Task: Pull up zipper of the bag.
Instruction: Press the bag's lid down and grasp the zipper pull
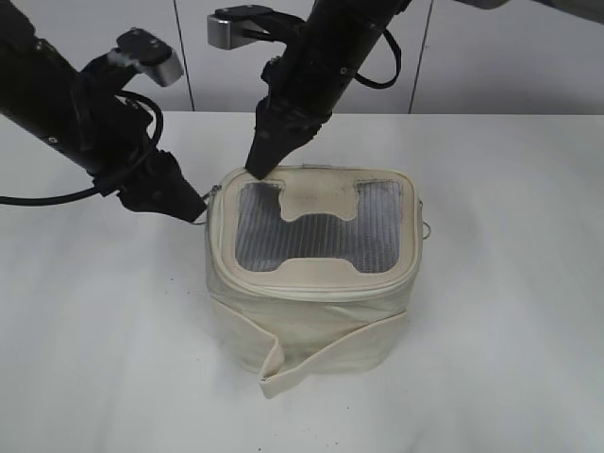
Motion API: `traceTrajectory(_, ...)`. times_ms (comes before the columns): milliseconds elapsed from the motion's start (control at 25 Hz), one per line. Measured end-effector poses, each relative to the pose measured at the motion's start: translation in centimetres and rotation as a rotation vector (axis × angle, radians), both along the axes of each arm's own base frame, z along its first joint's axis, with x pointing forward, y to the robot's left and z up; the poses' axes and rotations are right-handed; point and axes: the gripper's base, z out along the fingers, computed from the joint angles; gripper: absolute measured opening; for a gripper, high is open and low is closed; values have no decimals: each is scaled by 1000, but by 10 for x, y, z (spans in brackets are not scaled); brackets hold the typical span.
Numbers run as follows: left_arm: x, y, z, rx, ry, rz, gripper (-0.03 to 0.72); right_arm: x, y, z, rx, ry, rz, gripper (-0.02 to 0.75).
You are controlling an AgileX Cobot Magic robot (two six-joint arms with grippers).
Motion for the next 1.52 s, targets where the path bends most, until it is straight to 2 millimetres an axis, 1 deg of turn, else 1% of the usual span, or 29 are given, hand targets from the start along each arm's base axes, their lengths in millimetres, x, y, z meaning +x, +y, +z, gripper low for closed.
traceTrajectory(240, 2, -9, -1, 38, -89, -29, 510, 0, 0, 0, -1, 0, -1, 39)
traceTrajectory(480, 3, -20, -19, 81, -73, -75, 508, 0, 0, 0, -2, -1, 0, 39)
traceTrajectory(520, 3, -22, -20, 82, -75, -77, 498, 0, 0, 0, -3, -2, 0, 39)
traceTrajectory(600, 3, -24, -21, 82, -84, -80, 433, 0, -1, 0, -7, -3, 0, 39)
traceTrajectory(640, 2, -26, -21, 82, -84, -86, 361, 0, -1, 0, -9, -4, 0, 39)
traceTrajectory(720, 0, -28, -21, 82, -77, -97, 158, 1, -1, 0, -9, -6, -3, 39)
traceTrajectory(760, -1, -29, -21, 82, -72, -102, 92, 1, -1, 0, -9, -6, -3, 39)
traceTrajectory(800, -2, -29, -21, 83, -65, -107, 43, 1, -1, 0, -9, -6, -3, 39)
traceTrajectory(840, -3, -29, -21, 84, -57, -112, 15, 1, -1, 0, -9, -6, -3, 39)
traceTrajectory(960, -6, -29, -21, 91, -38, -127, 2, 1, -1, -1, -14, -6, -6, 39)
traceTrajectory(1080, -9, -26, -16, 100, -15, -114, 1, 0, -1, 1, -13, -4, -11, 39)
traceTrajectory(1520, -28, -21, -12, 141, 220, -57, 0, 0, -1, 1, -17, 24, -53, 39)
